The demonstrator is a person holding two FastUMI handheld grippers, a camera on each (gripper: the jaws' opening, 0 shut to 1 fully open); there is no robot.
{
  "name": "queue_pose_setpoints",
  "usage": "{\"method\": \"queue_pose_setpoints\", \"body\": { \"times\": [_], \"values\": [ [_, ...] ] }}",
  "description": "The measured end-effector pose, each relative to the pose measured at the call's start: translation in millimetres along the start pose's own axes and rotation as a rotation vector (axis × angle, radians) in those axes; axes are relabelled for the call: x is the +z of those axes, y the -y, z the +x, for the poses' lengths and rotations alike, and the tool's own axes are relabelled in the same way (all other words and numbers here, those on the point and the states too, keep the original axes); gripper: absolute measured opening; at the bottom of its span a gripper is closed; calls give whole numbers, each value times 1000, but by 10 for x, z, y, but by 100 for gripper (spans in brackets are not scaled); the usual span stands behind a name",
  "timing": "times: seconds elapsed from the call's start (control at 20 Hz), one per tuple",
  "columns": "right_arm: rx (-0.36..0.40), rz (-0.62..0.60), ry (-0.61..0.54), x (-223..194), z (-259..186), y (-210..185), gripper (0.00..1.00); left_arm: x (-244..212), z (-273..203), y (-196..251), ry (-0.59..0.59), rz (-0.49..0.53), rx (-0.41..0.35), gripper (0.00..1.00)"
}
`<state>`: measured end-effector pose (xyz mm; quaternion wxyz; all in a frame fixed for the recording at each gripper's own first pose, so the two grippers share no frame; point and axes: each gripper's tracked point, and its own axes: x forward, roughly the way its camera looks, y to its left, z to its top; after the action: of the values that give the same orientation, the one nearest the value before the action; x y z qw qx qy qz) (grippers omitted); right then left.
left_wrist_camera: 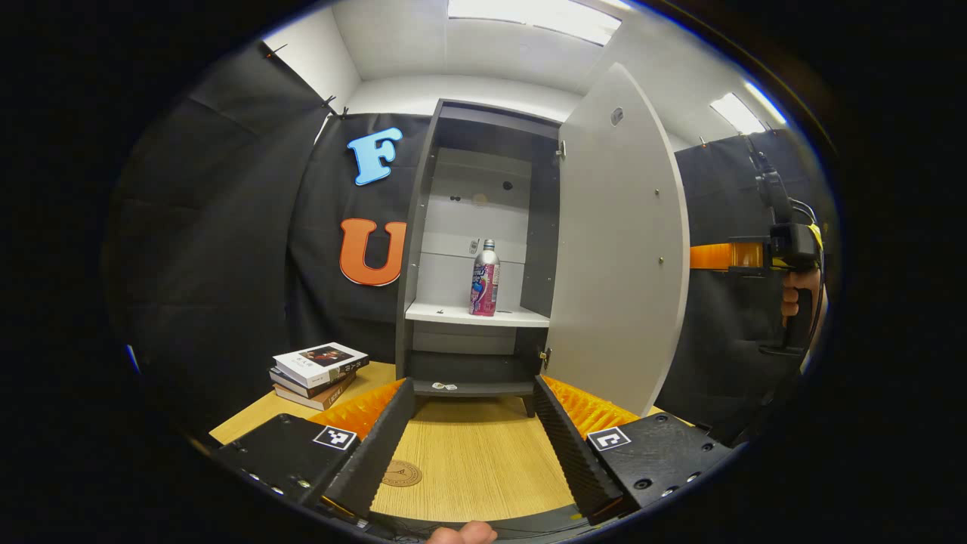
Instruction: Open the cabinet door with the right hand, grasp the bottle in the cabinet with the left hand and place it on the coaster, then close the cabinet door with the right hand.
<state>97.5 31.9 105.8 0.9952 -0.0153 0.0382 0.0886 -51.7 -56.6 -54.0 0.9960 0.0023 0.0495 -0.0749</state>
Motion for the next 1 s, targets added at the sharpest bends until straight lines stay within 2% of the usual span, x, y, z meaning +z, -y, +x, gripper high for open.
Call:
{"method": "queue_pose_setpoints", "body": {
  "times": [0.3,0.45,0.65,0.85,0.95,1.0],
  "values": [
    [-109,-5,19,-2,-89,358,7,-25,41,14,-14,-7,-7,95],
    [-72,32,28,-60,-172,311,7,-41,58,22,-22,-8,-7,95],
    [-99,15,56,-89,-380,413,7,-49,97,6,-27,0,-2,95],
    [-25,44,64,-195,-500,260,8,-26,205,45,-32,7,-17,95],
    [-55,36,51,-250,-505,390,17,47,291,99,-21,2,-37,95],
    [-80,29,44,-287,-512,456,33,86,343,120,-13,10,-46,95]
  ]
}}
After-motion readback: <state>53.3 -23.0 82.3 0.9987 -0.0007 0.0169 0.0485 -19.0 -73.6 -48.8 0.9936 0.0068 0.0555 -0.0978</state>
